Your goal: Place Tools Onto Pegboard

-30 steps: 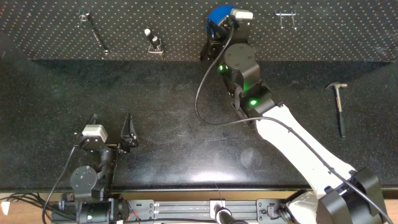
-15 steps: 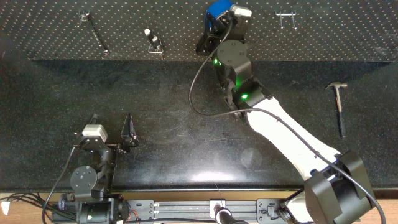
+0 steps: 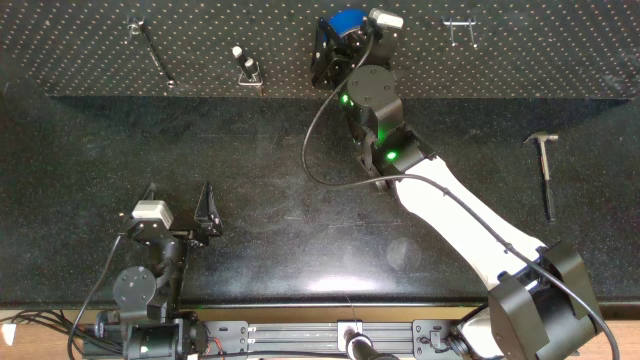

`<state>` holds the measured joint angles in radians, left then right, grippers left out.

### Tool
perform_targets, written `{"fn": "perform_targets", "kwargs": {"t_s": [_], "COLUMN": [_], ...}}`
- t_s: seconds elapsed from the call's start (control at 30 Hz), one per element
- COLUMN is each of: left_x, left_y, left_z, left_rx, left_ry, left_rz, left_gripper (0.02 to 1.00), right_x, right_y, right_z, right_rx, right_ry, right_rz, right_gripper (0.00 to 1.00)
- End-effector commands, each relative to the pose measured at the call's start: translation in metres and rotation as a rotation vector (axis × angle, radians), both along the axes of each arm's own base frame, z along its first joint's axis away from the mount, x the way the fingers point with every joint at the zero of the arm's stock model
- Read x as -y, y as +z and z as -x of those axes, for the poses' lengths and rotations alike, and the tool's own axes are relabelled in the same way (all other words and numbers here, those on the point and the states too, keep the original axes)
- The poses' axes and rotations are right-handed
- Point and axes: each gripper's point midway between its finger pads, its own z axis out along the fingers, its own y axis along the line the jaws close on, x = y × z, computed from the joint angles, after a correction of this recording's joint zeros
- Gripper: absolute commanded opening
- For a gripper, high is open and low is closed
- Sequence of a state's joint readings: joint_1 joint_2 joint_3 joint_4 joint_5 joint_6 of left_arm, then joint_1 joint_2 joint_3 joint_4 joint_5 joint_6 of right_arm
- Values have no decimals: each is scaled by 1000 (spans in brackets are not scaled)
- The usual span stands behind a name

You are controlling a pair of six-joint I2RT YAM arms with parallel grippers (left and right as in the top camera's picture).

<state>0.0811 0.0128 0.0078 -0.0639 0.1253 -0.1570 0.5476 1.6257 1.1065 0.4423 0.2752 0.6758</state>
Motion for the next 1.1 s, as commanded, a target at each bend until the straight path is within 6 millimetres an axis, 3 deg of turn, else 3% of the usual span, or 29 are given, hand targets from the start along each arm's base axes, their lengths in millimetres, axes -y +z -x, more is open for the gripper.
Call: {"fn": "perform_targets", "kwargs": {"t_s": [0.03,0.27,0.37,0.47,0.6,0.73,0.8,0.9,0.93,0.97,1.0,1.03,1.07,1.1], "left_x": [3,3,3,3,3,3,3,3,3,3,3,3,3,3], "left_y": [0,0,0,0,0,0,0,0,0,0,0,0,0,0], "left_z": [1,1,1,1,1,1,1,1,1,1,1,1,1,1], "left_rx": [4,4,4,4,4,4,4,4,4,4,4,4,4,4], "left_ry": [-17,-16,-16,-17,-16,-16,-16,-16,-16,-17,-17,-16,-17,-17], "left_rz": [-12,-12,-12,-12,-12,-12,-12,-12,-12,-12,-12,-12,-12,-12], "left_gripper": [993,993,993,993,993,993,993,993,996,993,993,993,993,993], "right_x": [-9,-16,-15,-26,-39,-26,19,128,177,246,283,333,360,373], "right_y": [14,17,16,16,18,4,-34,-90,-105,-120,-125,-131,-143,-159], "right_z": [1,7,7,12,39,65,93,148,168,182,182,180,182,191], "right_rx": [27,-107,-132,-146,-235,-373,-601,-962,-1067,-1183,-1210,-1232,-1280,-1352], "right_ry": [31,80,75,140,281,325,235,50,11,-155,-273,-421,-402,-299], "right_rz": [-24,-49,-66,-77,-122,-92,-23,137,236,278,308,380,453,538], "right_gripper": [494,496,441,441,441,439,441,446,704,930,958,958,1000,976]}}
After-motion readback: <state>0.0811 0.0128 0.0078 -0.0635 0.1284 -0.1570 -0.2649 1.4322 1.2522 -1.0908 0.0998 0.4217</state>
